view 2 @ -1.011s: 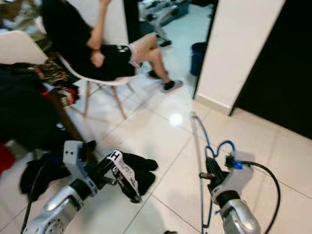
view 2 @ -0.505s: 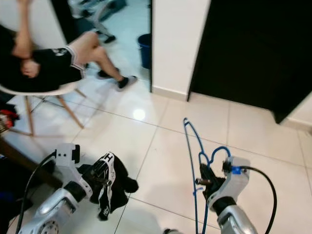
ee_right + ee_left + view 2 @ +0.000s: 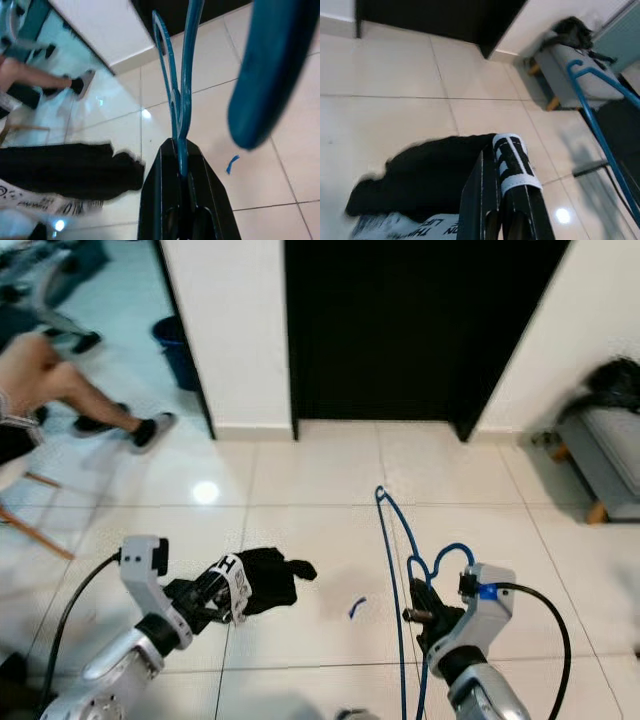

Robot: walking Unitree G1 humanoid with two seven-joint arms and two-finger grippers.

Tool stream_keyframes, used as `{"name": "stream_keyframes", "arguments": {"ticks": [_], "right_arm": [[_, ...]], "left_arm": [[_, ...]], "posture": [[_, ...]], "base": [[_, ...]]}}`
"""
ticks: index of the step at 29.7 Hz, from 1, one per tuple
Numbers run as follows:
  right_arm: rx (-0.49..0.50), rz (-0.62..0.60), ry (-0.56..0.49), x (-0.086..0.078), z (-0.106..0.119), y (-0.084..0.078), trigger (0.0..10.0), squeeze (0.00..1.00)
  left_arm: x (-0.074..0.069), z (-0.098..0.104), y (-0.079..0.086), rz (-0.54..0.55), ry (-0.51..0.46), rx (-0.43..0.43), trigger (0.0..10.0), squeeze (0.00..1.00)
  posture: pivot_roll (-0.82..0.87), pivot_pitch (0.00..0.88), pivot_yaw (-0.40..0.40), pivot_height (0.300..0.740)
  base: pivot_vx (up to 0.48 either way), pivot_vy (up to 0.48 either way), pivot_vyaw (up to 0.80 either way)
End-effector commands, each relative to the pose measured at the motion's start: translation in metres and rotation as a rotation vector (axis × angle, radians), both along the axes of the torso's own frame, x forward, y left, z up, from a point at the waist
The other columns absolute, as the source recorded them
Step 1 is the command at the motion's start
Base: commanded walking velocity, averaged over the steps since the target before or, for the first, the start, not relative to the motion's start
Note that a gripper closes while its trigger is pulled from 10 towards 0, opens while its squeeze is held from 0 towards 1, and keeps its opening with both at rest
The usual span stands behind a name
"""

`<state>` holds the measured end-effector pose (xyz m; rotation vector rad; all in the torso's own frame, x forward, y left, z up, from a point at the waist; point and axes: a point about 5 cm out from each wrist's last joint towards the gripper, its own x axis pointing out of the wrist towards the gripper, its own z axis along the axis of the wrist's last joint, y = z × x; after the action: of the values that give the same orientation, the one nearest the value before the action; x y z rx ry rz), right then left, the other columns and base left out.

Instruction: Hang hanger

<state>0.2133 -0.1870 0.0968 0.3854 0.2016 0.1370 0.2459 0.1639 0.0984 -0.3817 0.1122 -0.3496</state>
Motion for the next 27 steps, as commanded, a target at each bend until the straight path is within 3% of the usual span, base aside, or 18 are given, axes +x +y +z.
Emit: {"name": "stream_keyframes", "arguments": {"ticks": [1,22,26,27], "right_arm": [[0.012,-0.017,0.023,-0.004,-0.004,-0.004,10.0,0.0],[0.027,-0.003,0.013,-0.001,-0.002,-0.003,10.0,0.0],[0.019,0.019,0.01,0.003,-0.002,-0.002,10.0,0.0],[0.015,0.028,0.006,0.004,-0.002,-0.001,10.0,0.0]], "left_arm": [[-0.002,-0.004,-0.001,-0.004,0.019,-0.01,10.0,0.0],[0.003,-0.001,-0.004,-0.096,0.009,-0.015,10.0,0.0],[0.01,0.0,-0.007,-0.152,-0.006,0.098,10.0,0.0],[0.02,0.005,-0.005,-0.126,-0.031,0.171,10.0,0.0]], "posture": [[0.0,0.18,-0.007,0.74],[-0.01,0.187,-0.008,0.74],[-0.01,0.169,-0.004,0.74],[-0.02,0.158,-0.002,0.74]], "base": [[0.0,0.0,-0.8],[0.0,0.0,-0.8],[0.0,0.0,-0.8],[0.0,0.0,-0.8]]}}
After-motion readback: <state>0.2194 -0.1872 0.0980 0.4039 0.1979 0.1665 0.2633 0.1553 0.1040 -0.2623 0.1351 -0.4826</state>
